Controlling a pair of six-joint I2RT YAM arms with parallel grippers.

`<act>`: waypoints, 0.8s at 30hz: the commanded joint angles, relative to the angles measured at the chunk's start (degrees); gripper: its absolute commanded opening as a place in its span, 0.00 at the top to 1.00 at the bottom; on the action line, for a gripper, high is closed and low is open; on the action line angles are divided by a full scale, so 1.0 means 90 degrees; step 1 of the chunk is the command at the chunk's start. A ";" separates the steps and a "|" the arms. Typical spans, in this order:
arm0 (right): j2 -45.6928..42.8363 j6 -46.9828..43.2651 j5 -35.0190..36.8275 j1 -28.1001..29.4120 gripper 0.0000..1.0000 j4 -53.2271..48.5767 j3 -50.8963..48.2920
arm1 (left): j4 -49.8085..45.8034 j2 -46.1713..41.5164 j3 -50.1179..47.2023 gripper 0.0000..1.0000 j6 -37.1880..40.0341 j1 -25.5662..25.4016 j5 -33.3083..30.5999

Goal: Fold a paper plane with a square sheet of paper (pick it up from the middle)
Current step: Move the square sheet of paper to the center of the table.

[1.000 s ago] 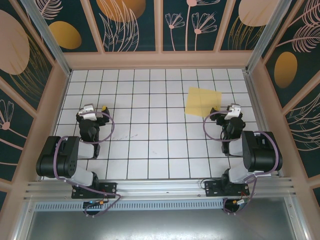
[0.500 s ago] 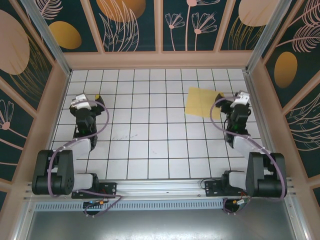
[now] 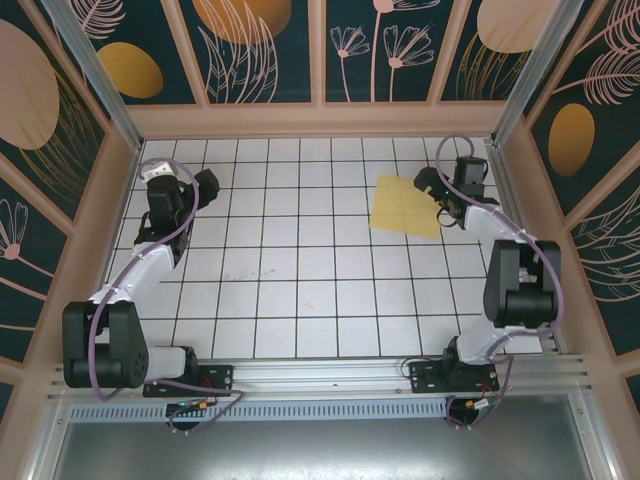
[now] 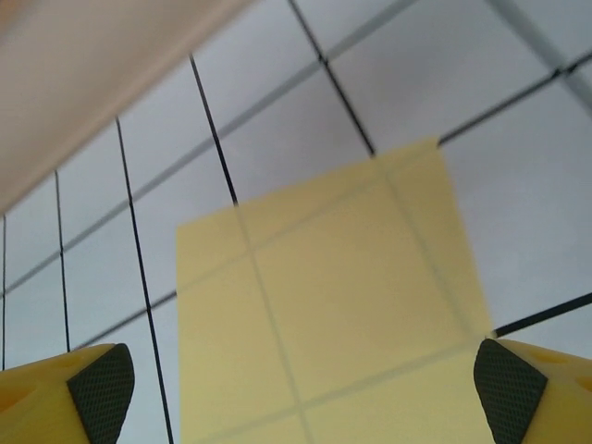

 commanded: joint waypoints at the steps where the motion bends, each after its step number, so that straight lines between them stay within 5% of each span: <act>1: 0.0588 0.0239 -0.1030 0.0085 0.05 -0.0647 0.0614 | -0.0383 0.0101 0.0096 0.02 -0.0235 0.0044 0.0573; 14: 0.2534 0.0259 -0.0676 0.0943 0.11 -0.1549 0.2246 | -0.0601 0.0165 0.0081 0.01 -0.0287 0.0047 0.1060; 24: 0.2161 -0.0109 -0.0324 0.1893 0.13 -0.1983 0.1100 | -0.0535 0.0226 -0.0128 0.01 -0.0436 0.0044 0.1335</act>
